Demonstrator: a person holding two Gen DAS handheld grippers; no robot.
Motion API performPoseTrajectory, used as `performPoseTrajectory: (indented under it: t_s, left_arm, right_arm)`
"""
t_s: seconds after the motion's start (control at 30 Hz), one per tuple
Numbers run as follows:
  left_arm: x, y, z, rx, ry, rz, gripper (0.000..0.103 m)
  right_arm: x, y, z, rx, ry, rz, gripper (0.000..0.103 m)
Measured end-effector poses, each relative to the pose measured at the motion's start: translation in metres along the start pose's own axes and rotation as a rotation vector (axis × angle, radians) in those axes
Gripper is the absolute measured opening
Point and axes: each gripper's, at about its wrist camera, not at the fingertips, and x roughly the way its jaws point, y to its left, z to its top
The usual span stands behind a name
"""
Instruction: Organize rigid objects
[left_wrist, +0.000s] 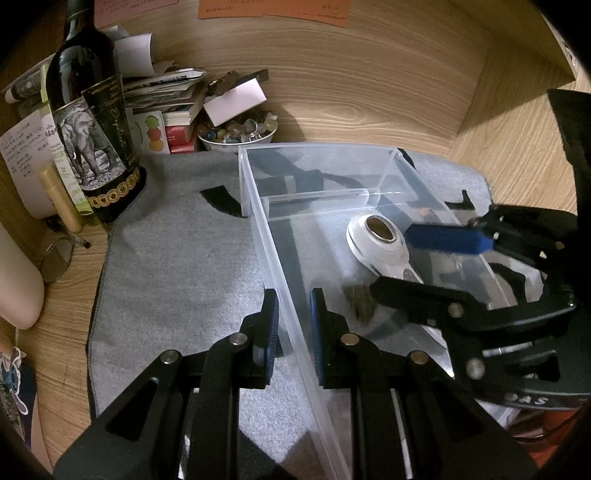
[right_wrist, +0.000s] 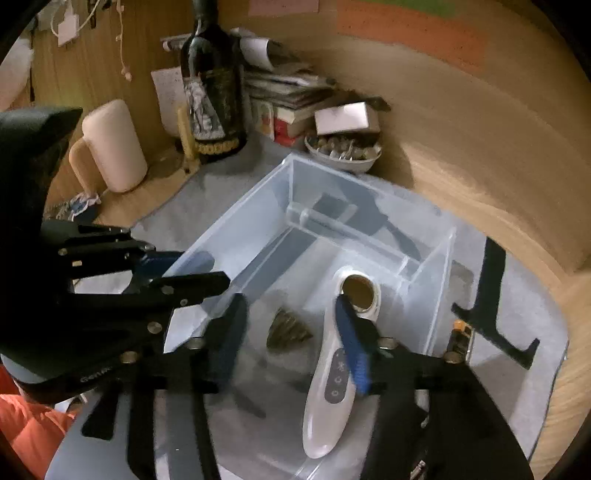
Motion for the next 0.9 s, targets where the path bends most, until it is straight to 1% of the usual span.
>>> performPoseTrajectory:
  t_s: [0.23,0.33,0.4,0.47,0.63,0.67,0.7,0.73,0.8,0.83,0.9]
  left_arm:
    - [0.000,0.000,0.000,0.001,0.000,0.001,0.016]
    - [0.000,0.000,0.000,-0.001,0.000,0.000,0.016]
    - [0.000,0.000,0.000,0.000,0.000,0.000,0.016]
    - [0.000,0.000,0.000,0.000,0.000,0.000,0.016]
    - [0.000,0.000,0.000,0.000,-0.001,0.000,0.016]
    - [0.000,0.000,0.000,0.000,-0.001,0.000,0.016]
    - [0.000,0.000,0.000,0.001,-0.001,0.001,0.016]
    - [0.000,0.000,0.000,0.002,0.000,0.001,0.016]
    - [0.000,0.000,0.000,0.002,0.000,0.001,0.016]
    - [0.000,0.000,0.000,0.001,0.000,0.000,0.016]
    - [0.000,0.000,0.000,0.001,0.000,0.001,0.016]
  right_arm:
    - [-0.016,-0.011,0.000,0.040,-0.041,-0.024,0.051]
    - [-0.027,-0.019,0.000,0.059,-0.075,-0.054,0.058]
    - [-0.036,-0.026,-0.001,0.077,-0.103,-0.081,0.065]
    - [-0.046,-0.036,-0.004,0.098,-0.132,-0.123,0.067]
    - [-0.065,-0.068,-0.012,0.179,-0.163,-0.205,0.067]
    - [-0.068,-0.076,-0.016,0.201,-0.167,-0.225,0.069]
    - [-0.069,-0.084,-0.018,0.219,-0.168,-0.243,0.074]
    - [-0.070,-0.090,-0.021,0.238,-0.166,-0.263,0.076]
    - [-0.068,-0.105,-0.028,0.269,-0.159,-0.306,0.077]
    - [-0.065,-0.114,-0.031,0.289,-0.142,-0.324,0.077]
    - [-0.060,-0.126,-0.037,0.325,-0.119,-0.332,0.077]
